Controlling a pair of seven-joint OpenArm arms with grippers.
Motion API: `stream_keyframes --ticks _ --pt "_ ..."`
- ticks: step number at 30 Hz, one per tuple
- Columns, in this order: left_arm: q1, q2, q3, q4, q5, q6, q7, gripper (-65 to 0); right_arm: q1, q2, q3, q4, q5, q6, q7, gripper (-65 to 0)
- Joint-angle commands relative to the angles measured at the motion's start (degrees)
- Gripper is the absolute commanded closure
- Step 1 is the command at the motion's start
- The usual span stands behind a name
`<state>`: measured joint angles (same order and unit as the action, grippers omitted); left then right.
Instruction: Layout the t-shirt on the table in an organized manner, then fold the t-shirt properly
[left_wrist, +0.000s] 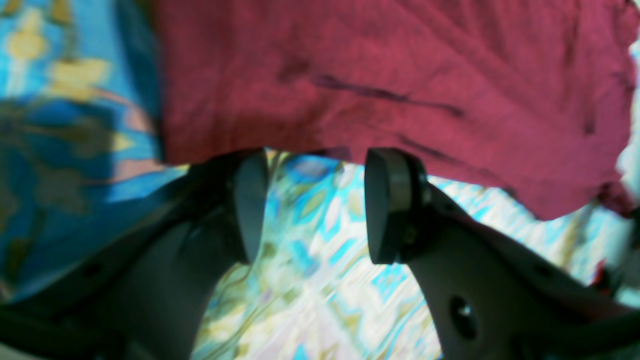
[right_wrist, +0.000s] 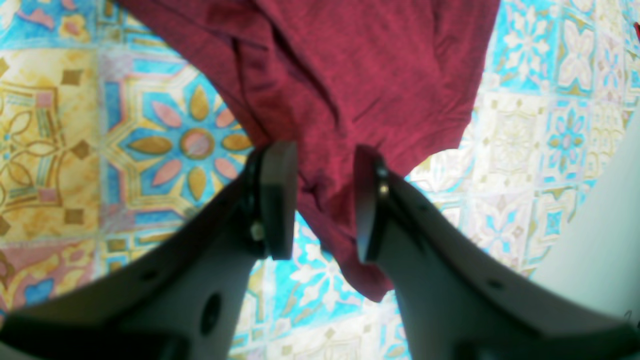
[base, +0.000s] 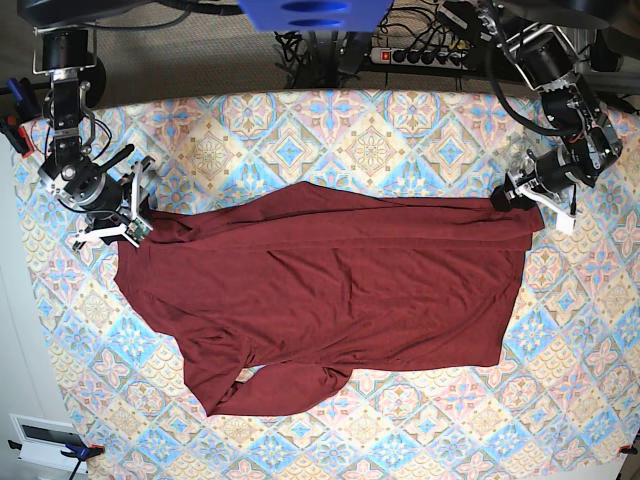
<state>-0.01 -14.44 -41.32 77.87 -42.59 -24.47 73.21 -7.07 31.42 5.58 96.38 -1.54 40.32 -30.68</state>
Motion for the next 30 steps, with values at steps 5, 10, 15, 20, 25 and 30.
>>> stream_keyframes --ticks 5,10,15,20,25,30 --pt "0.4 0.7 -5.5 0.6 -0.8 -0.1 -0.2 -30.5 0.6 1.2 0.5 1.1 0.4 -0.4 0.7 -18.2" --pt "0.0 1.7 -8.1 0.6 -0.7 0.0 -0.2 -30.5 0.6 1.1 0.5 1.1 0.4 -0.4 0.7 -18.2" --pt "-1.2 2.8 -8.2 0.5 -0.7 3.7 -0.5 -30.5 0.6 0.0 0.5 2.0 0.4 -0.4 0.7 -18.2" --pt "-2.1 2.9 -8.2 -4.1 -1.1 5.3 -4.5 -30.5 -0.3 -0.1 0.8 3.1 0.4 -0.4 0.6 -18.2" --pt "-4.7 2.7 -8.2 -9.6 -1.0 5.3 -5.0 -30.5 -0.6 -0.1 0.9 3.1 0.4 -0.4 0.6 -18.2" --pt "-7.4 3.3 -8.0 -9.8 -0.6 5.3 -5.1 -30.4 -0.6 -0.1 0.9 3.2 0.4 -0.4 0.6 -18.2"
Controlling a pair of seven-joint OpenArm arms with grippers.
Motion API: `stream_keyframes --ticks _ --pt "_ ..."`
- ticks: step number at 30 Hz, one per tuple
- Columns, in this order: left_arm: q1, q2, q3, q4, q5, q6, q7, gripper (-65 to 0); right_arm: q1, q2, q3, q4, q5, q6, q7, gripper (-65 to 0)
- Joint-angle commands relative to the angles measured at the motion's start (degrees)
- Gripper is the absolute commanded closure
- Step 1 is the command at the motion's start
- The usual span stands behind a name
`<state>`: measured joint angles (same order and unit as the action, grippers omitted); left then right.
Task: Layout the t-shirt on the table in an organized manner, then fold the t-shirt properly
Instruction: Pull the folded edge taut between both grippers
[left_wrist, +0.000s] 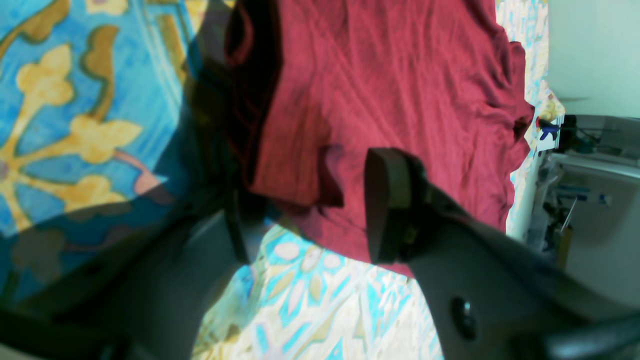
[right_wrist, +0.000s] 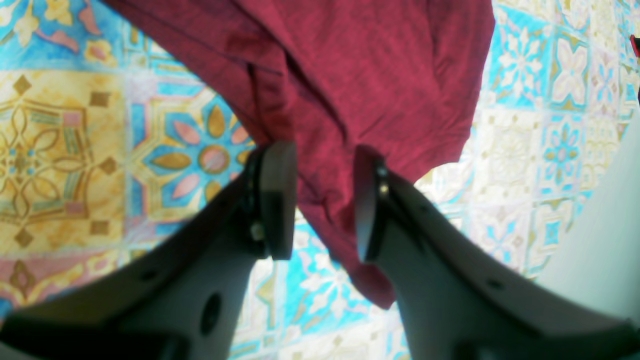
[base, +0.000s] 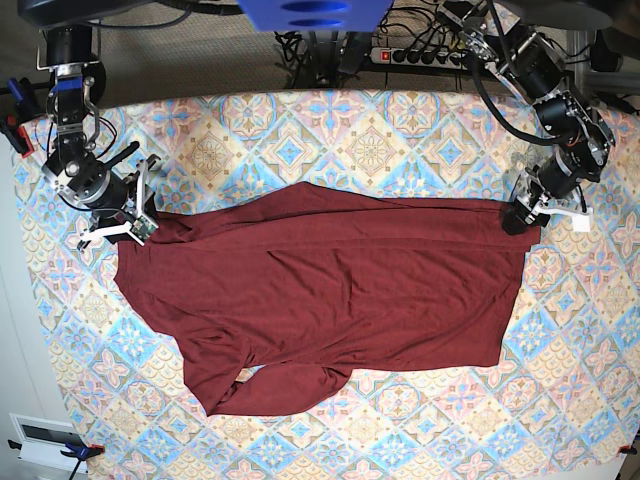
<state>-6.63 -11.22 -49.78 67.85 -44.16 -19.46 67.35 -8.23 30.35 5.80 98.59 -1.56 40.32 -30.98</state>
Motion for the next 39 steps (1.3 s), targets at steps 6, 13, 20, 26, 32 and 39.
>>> stream_keyframes --ticks 6,13,20,26,32,39 --pt "-2.0 0.9 3.3 0.2 1.0 1.3 0.7 -20.2 -1.7 1.0 2.4 2.3 0.8 -0.4 0.8 -18.2" --pt "-2.2 0.9 3.9 0.4 1.0 1.6 0.6 0.0 -3.4 -6.6 16.0 5.1 2.4 -0.4 -6.2 -18.5" --pt "-2.2 -0.3 3.9 0.5 1.0 1.6 0.6 0.0 -3.2 -7.8 26.9 2.0 22.3 -0.4 -16.0 -20.0" --pt "-2.0 -0.8 3.9 0.5 1.0 1.6 0.7 0.0 -3.1 -7.8 31.5 -7.8 33.8 -0.4 -20.1 -23.0" --pt "-1.9 -1.6 3.9 0.5 1.0 1.6 0.7 0.0 4.1 -7.7 31.4 -16.3 44.4 -0.4 -23.0 -23.3" --pt "-1.9 -1.6 3.9 0.5 0.9 1.6 0.8 0.0 5.4 -7.7 31.2 -22.2 47.4 -0.4 -23.2 -23.3"
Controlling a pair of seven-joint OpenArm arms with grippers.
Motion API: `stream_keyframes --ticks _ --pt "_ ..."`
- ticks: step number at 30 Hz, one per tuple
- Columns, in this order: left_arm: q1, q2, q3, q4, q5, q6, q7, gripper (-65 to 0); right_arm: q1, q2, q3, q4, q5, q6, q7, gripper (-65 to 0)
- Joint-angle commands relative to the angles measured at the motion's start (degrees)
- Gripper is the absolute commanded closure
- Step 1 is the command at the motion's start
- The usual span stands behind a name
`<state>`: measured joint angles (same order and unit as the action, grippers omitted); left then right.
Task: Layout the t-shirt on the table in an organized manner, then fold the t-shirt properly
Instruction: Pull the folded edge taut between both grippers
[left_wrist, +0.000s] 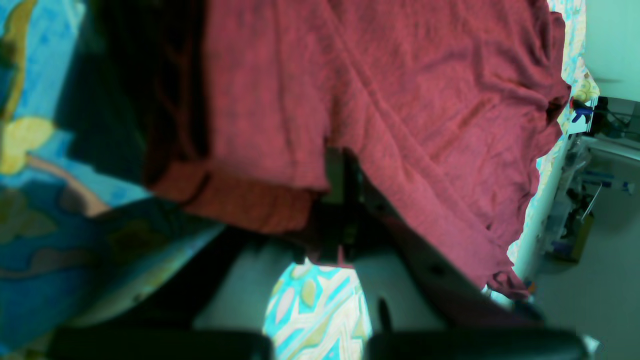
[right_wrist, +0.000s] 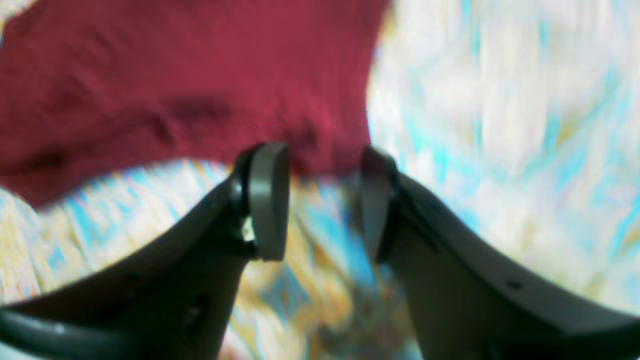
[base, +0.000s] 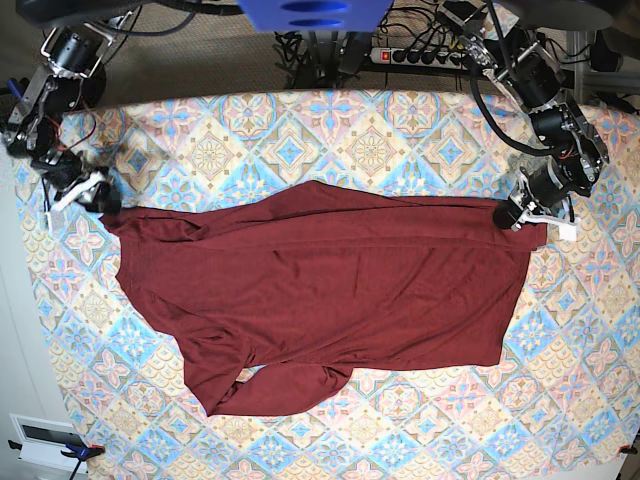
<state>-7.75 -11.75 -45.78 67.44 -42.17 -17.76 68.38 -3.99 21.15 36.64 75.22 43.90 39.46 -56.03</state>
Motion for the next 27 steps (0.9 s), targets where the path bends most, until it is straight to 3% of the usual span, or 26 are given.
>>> stream_keyframes --ticks 1,8,12,27 --pt "-0.8 -1.0 -0.1 0.9 -1.1 -0.1 -0.2 0.0 1.1 1.5 0.3 0.8 1.9 0.5 1.8 -23.3" --pt "-0.8 -1.0 -0.1 0.9 -1.1 -0.1 -0.2 0.0 1.0 1.2 0.3 0.6 2.2 0.5 0.3 -23.3" --pt "-0.8 -1.0 -0.1 0.9 -1.1 -0.1 -0.2 0.0 1.1 -1.2 0.2 0.5 1.9 0.5 0.4 -23.3" --pt "-0.8 -1.0 -0.1 0.9 -1.1 -0.1 -0.2 0.0 7.6 -1.3 0.3 -8.8 1.9 0.5 0.7 -23.3"
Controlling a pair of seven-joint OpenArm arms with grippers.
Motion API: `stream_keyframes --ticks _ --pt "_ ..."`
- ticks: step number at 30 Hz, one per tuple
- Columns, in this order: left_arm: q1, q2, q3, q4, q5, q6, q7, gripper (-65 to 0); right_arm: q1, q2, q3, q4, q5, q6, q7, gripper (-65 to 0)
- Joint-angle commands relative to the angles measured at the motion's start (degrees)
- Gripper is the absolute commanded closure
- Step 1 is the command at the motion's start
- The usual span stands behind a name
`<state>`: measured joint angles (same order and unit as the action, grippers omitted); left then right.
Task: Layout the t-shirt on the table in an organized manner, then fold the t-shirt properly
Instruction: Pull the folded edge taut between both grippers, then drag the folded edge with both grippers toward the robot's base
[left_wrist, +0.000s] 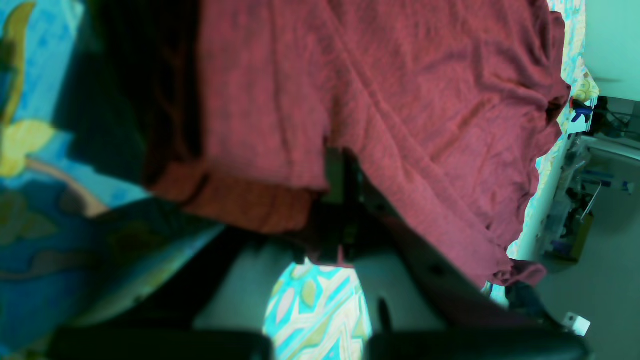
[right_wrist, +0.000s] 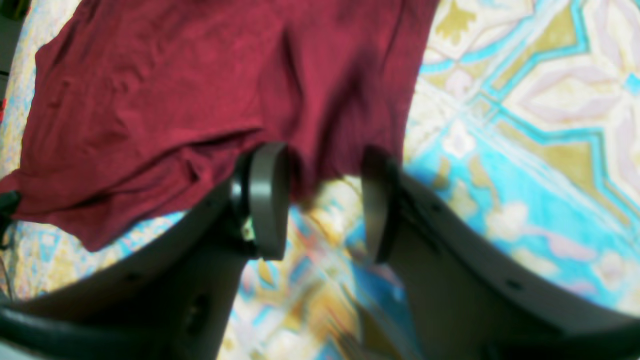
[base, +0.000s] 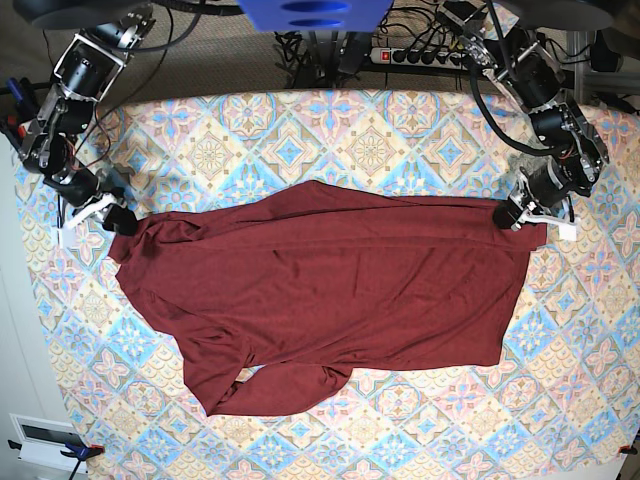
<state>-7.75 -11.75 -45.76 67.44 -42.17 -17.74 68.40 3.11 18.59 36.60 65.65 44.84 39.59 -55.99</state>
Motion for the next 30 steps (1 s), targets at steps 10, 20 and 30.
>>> stream_keyframes --ticks 10,20,30 --pt "-0.8 -1.0 -0.1 0.9 -1.1 -0.2 -0.2 0.0 2.1 1.1 0.4 -1.7 0.8 0.4 0.7 -23.3" --pt "-0.8 -1.0 -0.1 0.9 -1.1 -0.2 -0.2 0.0 2.1 1.1 0.3 -4.0 0.8 0.4 2.0 -23.3" --pt "-0.8 -1.0 -0.1 0.9 -1.2 -0.2 -0.2 0.0 6.6 0.4 -1.7 -4.1 -2.7 0.4 2.8 -12.1"
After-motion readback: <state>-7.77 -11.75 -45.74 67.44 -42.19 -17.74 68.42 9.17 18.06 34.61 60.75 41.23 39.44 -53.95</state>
